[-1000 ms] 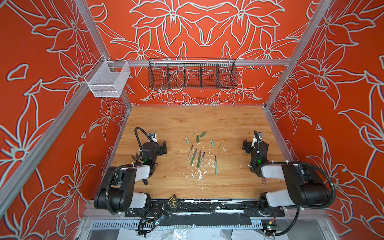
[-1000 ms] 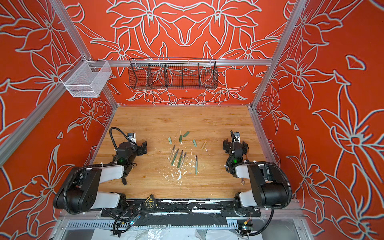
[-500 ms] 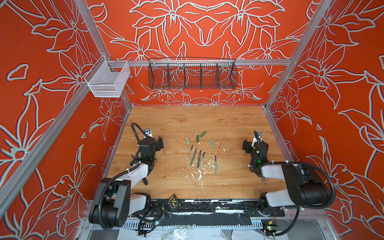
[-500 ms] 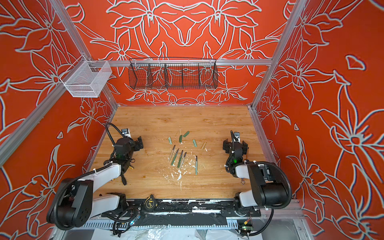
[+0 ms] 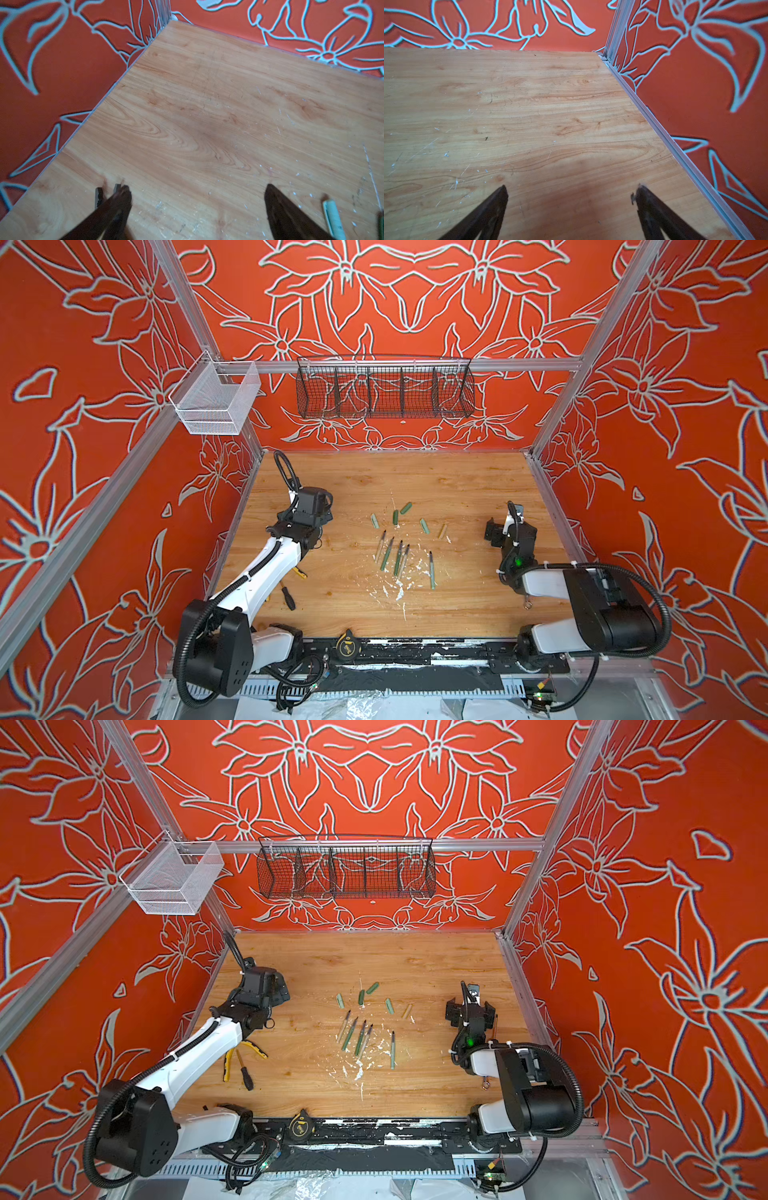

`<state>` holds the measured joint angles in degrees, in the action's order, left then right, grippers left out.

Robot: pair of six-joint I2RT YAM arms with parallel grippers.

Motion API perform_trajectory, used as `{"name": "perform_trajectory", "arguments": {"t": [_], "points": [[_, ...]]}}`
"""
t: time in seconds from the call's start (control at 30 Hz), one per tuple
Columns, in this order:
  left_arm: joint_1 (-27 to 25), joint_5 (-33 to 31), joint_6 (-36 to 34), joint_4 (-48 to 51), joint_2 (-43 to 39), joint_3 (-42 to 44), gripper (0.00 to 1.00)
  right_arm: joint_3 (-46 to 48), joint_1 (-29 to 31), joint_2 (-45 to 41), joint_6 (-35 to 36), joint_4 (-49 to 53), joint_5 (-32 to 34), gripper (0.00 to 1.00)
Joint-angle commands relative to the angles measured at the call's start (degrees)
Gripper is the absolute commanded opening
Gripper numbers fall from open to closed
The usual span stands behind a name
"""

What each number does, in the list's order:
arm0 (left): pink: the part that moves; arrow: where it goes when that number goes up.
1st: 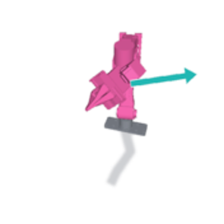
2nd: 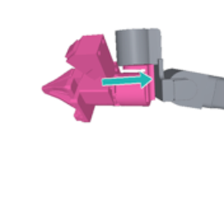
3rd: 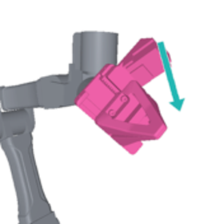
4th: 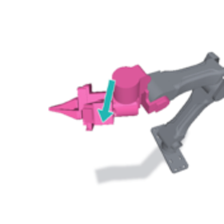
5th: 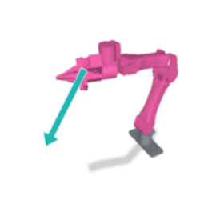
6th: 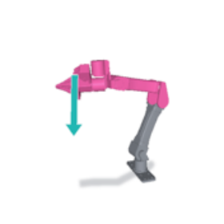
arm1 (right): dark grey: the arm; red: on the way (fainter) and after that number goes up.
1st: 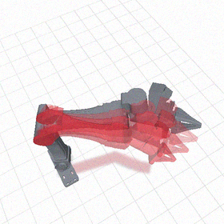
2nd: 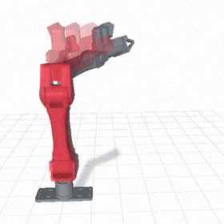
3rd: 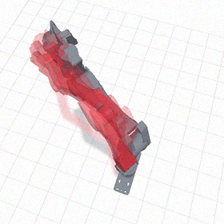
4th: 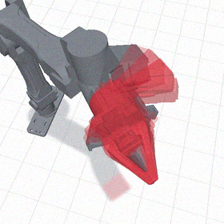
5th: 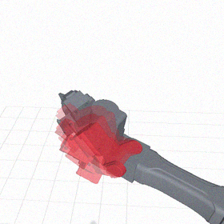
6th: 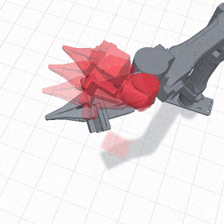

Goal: Insert the pens into the pen caps

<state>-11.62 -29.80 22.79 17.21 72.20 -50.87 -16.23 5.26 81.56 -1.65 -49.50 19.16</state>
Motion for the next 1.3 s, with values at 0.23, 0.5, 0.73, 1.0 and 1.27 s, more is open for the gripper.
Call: {"name": "perform_trajectory", "arguments": {"t": [0.23,0.5,0.73,1.0,1.27], "points": [[-6.4,14.0,-1.6,14.5,-1.2,-5.7,0.97,-2.4,1.3,-3.1,2.5,3.9,-1.4,0.97],[-9.7,21.6,-3.1,11.8,-4.4,-3.9,0.97,-11.0,3.2,-16.5,-3.4,32.5,1.3,0.91],[-11.2,24.6,-1.5,8.2,-8.1,-1.3,0.97,-24.0,11.5,-23.9,-9.2,63.4,-2.3,0.90],[-11.2,26.7,-1.5,2.1,-9.5,3.2,0.97,-29.9,23.1,-19.5,-19.1,77.6,-12.0,0.83],[-11.2,25.7,-1.8,6.0,-9.5,1.3,0.97,-34.4,32.4,-2.2,-24.3,79.9,-14.3,0.77]]}}
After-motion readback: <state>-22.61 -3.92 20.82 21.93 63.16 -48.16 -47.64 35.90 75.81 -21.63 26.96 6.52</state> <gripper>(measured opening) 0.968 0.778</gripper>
